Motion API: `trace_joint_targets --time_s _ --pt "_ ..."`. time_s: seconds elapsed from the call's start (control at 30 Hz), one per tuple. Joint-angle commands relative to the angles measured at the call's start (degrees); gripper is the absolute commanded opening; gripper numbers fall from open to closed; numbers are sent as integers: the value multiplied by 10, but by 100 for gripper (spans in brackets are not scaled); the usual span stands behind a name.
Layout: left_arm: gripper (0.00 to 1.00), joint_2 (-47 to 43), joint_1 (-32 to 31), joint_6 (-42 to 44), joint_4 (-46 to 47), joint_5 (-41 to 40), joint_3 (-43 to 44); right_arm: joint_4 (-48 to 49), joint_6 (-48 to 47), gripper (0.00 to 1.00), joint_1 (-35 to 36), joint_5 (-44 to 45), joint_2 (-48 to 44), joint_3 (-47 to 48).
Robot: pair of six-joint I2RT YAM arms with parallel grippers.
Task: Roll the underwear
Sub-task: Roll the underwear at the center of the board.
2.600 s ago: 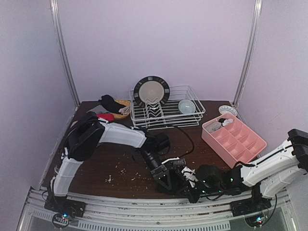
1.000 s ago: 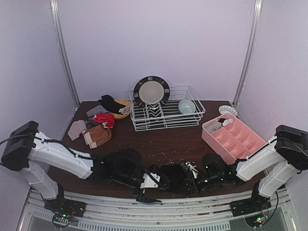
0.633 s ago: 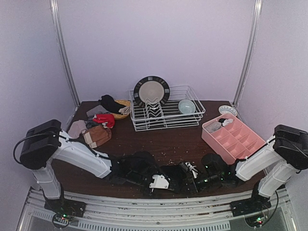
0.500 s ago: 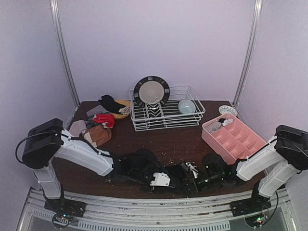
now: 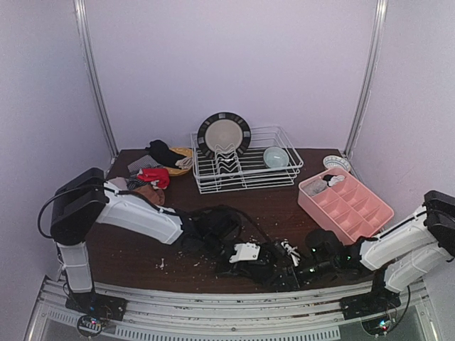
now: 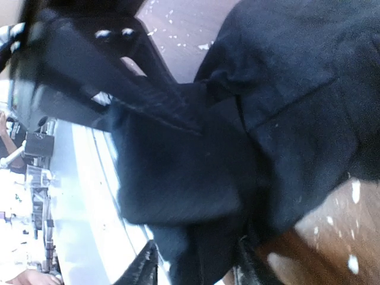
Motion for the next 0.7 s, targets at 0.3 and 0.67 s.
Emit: trace_joint_targets --time_s 0.3,0.67 --pt "0 113 52 -118 -244 172 164 -163 -47 51 91 242 -268 -48" --pt "0 218 85 -148 -398 299 289 -257 -170 51 123 319 -274 34"
